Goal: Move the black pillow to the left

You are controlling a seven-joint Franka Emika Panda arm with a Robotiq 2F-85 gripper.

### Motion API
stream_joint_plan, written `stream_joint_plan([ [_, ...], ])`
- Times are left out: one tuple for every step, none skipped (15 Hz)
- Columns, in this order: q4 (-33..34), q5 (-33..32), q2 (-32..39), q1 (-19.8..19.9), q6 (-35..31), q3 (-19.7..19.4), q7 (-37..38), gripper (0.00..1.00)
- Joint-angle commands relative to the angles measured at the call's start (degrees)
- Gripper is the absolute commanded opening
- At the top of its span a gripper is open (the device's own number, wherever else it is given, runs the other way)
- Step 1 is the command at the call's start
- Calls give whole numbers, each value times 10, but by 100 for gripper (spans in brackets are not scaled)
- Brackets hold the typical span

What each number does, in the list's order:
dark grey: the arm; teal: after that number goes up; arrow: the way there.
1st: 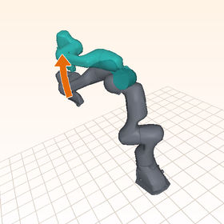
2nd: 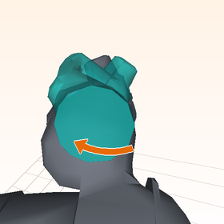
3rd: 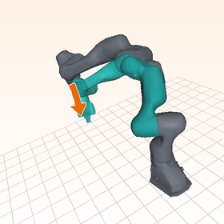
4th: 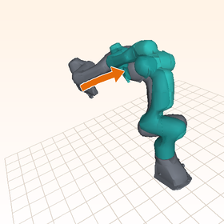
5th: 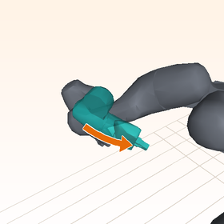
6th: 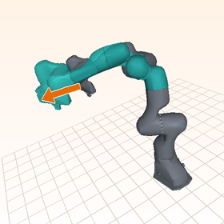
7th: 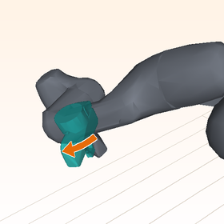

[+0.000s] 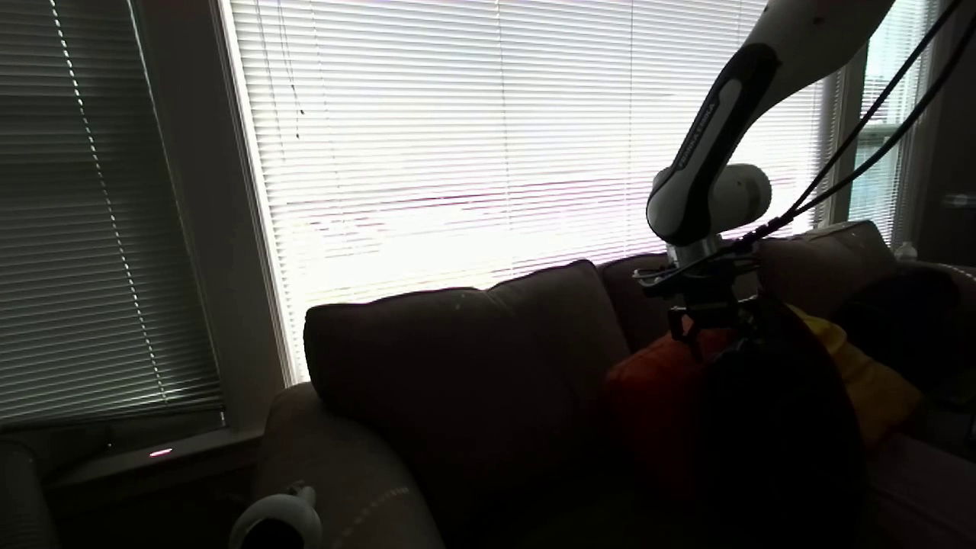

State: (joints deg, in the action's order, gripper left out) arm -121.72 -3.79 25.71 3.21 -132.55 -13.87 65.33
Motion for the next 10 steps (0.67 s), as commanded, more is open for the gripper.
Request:
stream_joint_plan([
  [21, -19, 31, -11, 11, -15, 24, 100],
  [21, -21, 36, -13, 12, -18, 25, 100],
  [19, -23, 40, -16, 7, -20, 26, 75],
  [19, -26, 42, -18, 5, -23, 27, 74],
  [19, -25, 43, -19, 5, -23, 27, 66],
  [19, -24, 42, -20, 3, -23, 27, 59],
  [20, -22, 40, -20, 2, -23, 26, 50],
  [21, -21, 38, -21, 3, -23, 26, 44],
  [22, -15, 35, -19, 2, -21, 25, 37],
  [24, -13, 33, -18, 5, -20, 23, 31],
])
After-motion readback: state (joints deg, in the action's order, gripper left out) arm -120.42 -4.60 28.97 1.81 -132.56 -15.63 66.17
